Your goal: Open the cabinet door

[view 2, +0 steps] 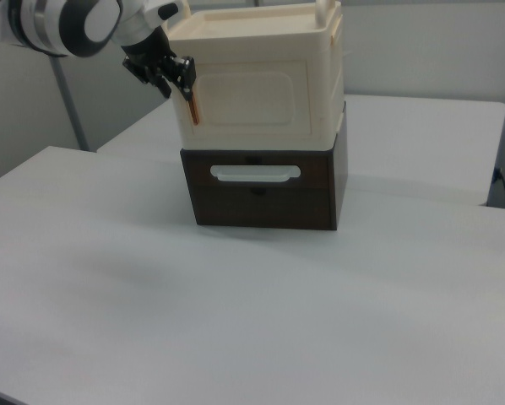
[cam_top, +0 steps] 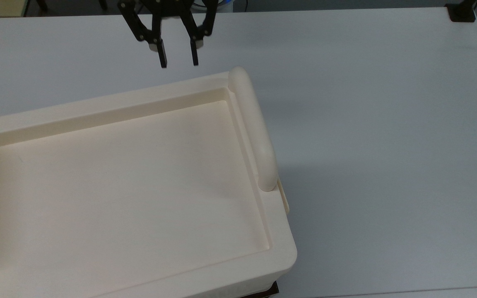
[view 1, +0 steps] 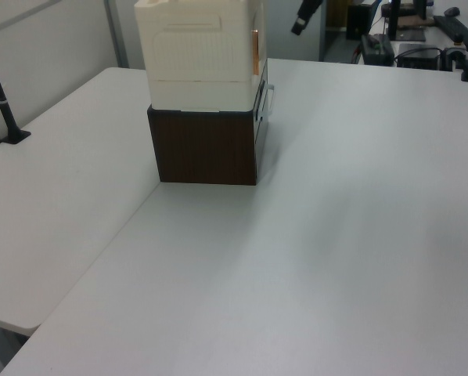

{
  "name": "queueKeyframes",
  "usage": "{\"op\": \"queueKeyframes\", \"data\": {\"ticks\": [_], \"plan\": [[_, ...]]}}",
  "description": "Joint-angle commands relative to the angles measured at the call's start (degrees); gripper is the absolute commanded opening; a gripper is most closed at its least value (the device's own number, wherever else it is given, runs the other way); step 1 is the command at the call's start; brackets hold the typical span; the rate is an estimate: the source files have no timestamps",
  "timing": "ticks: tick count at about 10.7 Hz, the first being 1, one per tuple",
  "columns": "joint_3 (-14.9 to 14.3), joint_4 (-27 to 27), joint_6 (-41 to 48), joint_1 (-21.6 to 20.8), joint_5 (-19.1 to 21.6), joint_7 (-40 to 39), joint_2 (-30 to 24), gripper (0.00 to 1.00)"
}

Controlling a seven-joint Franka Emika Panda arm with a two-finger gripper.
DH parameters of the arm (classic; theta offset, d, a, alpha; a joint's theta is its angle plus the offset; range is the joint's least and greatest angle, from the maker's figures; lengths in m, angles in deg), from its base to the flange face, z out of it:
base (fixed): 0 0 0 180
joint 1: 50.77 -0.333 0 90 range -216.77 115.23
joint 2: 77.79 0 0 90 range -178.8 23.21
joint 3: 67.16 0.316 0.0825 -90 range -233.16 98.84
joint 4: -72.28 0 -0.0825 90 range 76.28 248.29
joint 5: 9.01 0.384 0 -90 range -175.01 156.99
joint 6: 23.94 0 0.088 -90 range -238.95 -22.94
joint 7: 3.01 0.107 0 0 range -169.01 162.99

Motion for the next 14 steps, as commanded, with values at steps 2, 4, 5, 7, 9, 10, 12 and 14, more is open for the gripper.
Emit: {"op": "queueKeyframes", "data": {"ticks": [2,4,5,7,9,10,12,14], "plan": [[0.3,-1.6,-9.9,-2.0,3.5,-0.2,3.9,0.49],[0.3,-1.6,-12.9,-2.5,3.4,0.1,5.4,0.49],[0.7,-1.7,-14.3,-2.6,3.4,0.1,5.9,0.49],[1.2,-1.6,-18.4,-2.5,3.3,1.9,7.4,0.48],[1.2,-1.7,-19.2,-2.2,3.3,2.1,7.7,0.36],[1.2,-1.7,-19.2,-2.1,3.4,2.1,7.7,0.33],[1.2,-1.7,-19.2,-1.9,3.1,2.0,7.7,0.33],[1.2,-1.6,-19.2,-1.5,2.9,1.6,8.0,0.33]]}}
